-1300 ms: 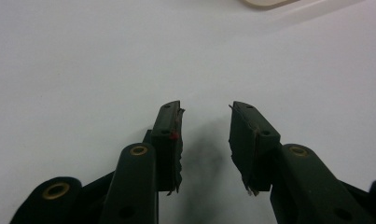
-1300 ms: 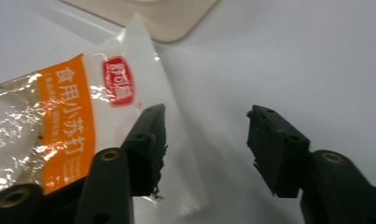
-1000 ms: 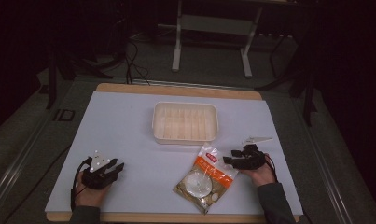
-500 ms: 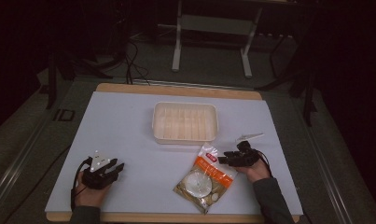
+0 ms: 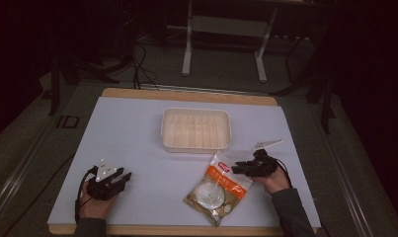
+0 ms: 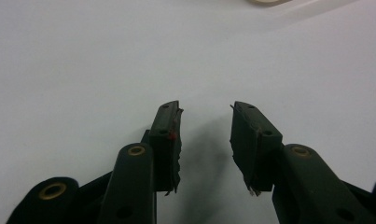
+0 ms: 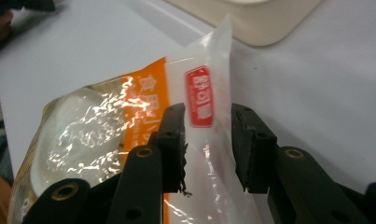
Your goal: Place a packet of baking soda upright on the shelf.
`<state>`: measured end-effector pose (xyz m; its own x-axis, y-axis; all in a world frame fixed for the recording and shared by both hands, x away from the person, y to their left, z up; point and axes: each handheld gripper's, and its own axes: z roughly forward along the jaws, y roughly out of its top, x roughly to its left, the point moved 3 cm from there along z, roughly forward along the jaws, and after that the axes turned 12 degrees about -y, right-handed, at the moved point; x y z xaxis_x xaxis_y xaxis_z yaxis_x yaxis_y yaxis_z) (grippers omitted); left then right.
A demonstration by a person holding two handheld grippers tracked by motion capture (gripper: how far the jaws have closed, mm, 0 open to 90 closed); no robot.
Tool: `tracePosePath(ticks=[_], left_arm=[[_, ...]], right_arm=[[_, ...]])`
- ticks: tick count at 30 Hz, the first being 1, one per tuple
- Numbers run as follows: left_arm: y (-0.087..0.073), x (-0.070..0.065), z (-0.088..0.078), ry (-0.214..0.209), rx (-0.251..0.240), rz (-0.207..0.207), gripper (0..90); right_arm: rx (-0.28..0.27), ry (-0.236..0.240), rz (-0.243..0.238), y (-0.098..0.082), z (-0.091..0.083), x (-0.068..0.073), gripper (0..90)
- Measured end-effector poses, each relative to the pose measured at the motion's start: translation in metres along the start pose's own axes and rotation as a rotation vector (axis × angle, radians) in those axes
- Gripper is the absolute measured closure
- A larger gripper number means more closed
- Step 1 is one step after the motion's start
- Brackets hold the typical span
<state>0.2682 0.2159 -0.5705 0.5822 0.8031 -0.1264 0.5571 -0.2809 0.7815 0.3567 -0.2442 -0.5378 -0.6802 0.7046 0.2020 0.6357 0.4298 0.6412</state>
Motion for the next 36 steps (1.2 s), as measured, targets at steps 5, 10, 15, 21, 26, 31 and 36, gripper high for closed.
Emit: tracePosePath(ticks=[5,10,15,21,26,31,36], left_arm=[[0.000,0.000,0.000,-0.001,0.001,0.000,61.9],[0.000,0.000,0.000,-0.002,0.000,-0.001,61.8],[0.000,0.000,0.000,-0.002,0.000,-0.002,61.8],[0.000,0.001,0.000,-0.003,0.001,-0.003,61.8],[0.000,0.001,0.000,-0.004,0.000,-0.005,61.8],[0.000,0.001,0.000,-0.004,0.001,-0.006,61.9],[0.000,0.001,0.000,-0.004,0.001,-0.006,61.9]], right_arm=[[0.070,-0.039,-0.044,-0.001,0.009,0.003,64.9],[0.131,-0.073,-0.086,-0.002,0.018,0.006,66.5],[0.152,-0.097,-0.100,-0.001,0.021,0.005,77.8],[0.172,-0.121,-0.109,0.002,0.018,0.006,88.8],[0.218,-0.131,-0.096,0.006,0.016,0.008,89.8],[0.219,-0.113,-0.071,0.011,0.009,0.010,90.0],[0.211,-0.072,-0.044,0.013,0.001,0.008,90.0]])
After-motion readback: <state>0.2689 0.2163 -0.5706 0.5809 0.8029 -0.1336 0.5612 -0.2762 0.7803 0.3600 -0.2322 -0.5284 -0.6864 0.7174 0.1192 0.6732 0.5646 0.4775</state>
